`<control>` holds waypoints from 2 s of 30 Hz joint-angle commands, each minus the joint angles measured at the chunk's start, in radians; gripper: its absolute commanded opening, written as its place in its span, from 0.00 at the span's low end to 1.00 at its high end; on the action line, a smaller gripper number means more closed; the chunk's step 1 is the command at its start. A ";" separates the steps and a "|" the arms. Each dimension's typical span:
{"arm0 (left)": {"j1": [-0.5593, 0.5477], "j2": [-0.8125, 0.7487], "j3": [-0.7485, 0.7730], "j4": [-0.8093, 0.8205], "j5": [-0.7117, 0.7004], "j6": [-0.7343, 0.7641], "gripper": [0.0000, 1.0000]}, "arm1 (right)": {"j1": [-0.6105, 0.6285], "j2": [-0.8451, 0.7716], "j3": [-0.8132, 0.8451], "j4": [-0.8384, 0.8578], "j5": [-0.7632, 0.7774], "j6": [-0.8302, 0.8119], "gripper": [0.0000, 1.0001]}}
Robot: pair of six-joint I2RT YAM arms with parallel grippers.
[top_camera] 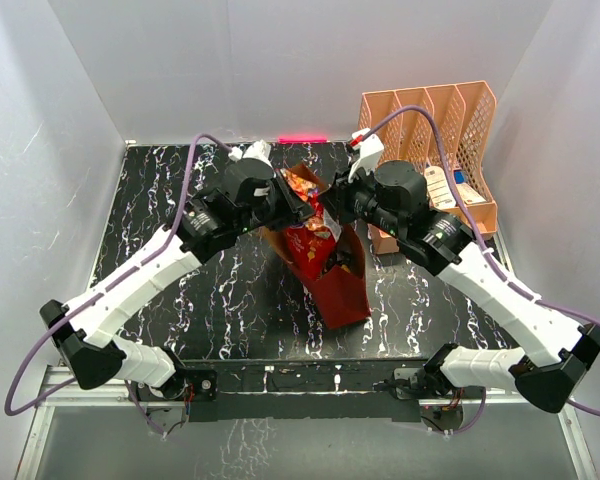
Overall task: Take the snacks out of the paper bag
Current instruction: Take out the snack from the paper bag, then place the snack at the corner of the board.
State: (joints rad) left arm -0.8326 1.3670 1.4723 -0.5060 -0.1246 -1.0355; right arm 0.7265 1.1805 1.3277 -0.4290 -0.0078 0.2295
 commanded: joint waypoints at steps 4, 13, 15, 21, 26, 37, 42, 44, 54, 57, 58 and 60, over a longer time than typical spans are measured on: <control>0.007 -0.087 0.261 0.023 0.063 0.240 0.00 | 0.006 0.009 0.111 0.005 0.108 0.077 0.07; 0.008 0.009 0.700 -0.198 0.019 0.490 0.00 | 0.006 -0.039 0.096 0.006 0.172 0.132 0.07; 0.007 0.041 0.776 -0.229 0.011 0.527 0.00 | 0.005 -0.040 0.098 0.000 0.175 0.141 0.07; 0.007 0.014 0.792 -0.275 -0.224 0.645 0.00 | 0.007 -0.061 0.120 -0.023 0.159 0.145 0.07; 0.007 -0.049 0.721 -0.262 -0.458 0.745 0.00 | 0.006 -0.092 0.118 -0.044 0.176 0.131 0.07; 0.007 -0.154 0.561 -0.267 -0.907 0.856 0.00 | 0.005 -0.148 0.099 -0.055 0.197 0.118 0.07; 0.007 -0.214 0.403 -0.282 -0.930 0.763 0.00 | 0.007 -0.147 0.097 -0.045 0.214 0.097 0.07; 0.007 -0.221 0.360 -0.289 -0.951 0.749 0.00 | 0.006 -0.142 0.096 -0.034 0.221 0.083 0.07; 0.055 -0.258 0.144 -0.369 -1.021 0.604 0.00 | 0.005 0.033 0.227 0.040 0.170 -0.048 0.07; 0.112 -0.267 0.076 -0.359 -1.005 0.600 0.00 | 0.000 0.083 0.280 0.035 0.151 -0.112 0.07; 0.139 -0.269 0.057 -0.362 -0.995 0.593 0.00 | -0.007 0.093 0.290 0.036 0.145 -0.135 0.07; 0.198 -0.281 0.020 -0.366 -0.963 0.584 0.00 | -0.023 0.105 0.298 0.036 0.133 -0.179 0.07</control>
State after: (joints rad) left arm -0.7265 1.1458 1.5272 -0.9062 -1.0412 -0.4225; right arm 0.7254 1.2934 1.5307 -0.5209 0.1551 0.1673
